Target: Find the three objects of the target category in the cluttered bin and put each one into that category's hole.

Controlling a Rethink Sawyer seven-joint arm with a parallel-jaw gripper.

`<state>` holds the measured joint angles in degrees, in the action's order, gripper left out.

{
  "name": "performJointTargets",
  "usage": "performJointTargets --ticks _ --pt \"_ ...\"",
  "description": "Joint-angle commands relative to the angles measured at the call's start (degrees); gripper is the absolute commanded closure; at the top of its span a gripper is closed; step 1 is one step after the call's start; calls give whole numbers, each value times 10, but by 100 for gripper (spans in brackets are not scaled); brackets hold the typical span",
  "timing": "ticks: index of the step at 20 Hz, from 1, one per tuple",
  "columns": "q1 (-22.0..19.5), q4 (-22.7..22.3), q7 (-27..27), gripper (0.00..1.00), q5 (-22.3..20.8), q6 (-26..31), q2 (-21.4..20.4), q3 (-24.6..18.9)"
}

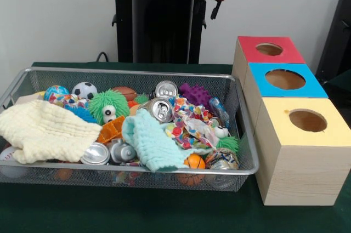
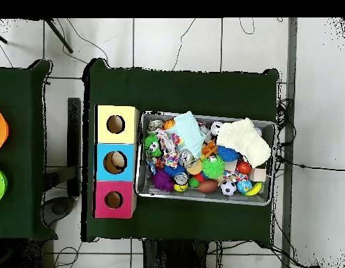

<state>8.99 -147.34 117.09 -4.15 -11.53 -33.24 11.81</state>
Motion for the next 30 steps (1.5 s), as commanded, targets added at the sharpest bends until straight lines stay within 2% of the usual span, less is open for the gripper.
performJointTargets --ticks 1,11,20,30 --pt "-18 96 116 0 -13 -119 114 -67" --pt "-26 159 116 0 4 -165 223 -80" --pt "-25 195 129 0 20 -201 289 -87" --pt "-47 268 124 0 16 -219 376 -98"
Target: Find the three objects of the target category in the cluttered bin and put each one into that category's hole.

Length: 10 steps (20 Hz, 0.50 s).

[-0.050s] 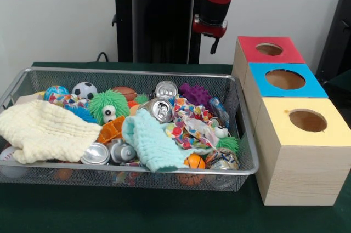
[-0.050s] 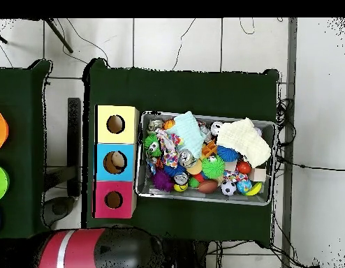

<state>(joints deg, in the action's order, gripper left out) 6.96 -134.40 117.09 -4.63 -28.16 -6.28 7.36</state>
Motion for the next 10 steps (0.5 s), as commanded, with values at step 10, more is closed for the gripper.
performJointTargets --ticks 10 --pt "-21 152 135 0 19 -97 161 -50"
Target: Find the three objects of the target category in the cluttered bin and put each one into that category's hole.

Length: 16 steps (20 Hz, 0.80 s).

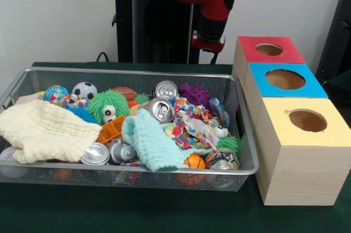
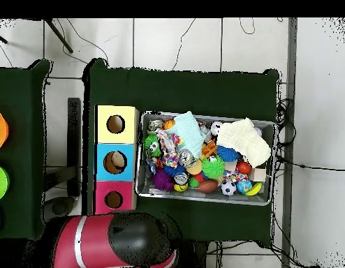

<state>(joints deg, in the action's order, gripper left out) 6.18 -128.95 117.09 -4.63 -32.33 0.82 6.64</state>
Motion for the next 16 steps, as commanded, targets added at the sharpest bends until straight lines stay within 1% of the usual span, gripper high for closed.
performJointTargets --ticks 1,5,10,16 --pt "-14 92 137 0 18 -60 92 -43" --pt "-14 86 143 0 20 -75 108 -44" --pt "-17 102 144 0 24 -90 137 -46" --pt "-13 104 149 0 35 -101 149 -52"
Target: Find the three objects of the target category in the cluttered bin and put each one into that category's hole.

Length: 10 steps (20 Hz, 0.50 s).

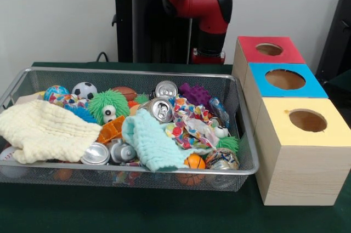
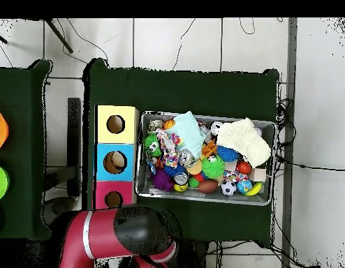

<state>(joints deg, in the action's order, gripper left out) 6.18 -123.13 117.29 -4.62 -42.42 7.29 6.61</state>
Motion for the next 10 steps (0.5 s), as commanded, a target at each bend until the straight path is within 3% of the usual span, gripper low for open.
performJointTargets --ticks 1,10 --pt "-12 47 147 0 36 0 89 -54" --pt "-9 42 146 0 40 -2 95 -55"
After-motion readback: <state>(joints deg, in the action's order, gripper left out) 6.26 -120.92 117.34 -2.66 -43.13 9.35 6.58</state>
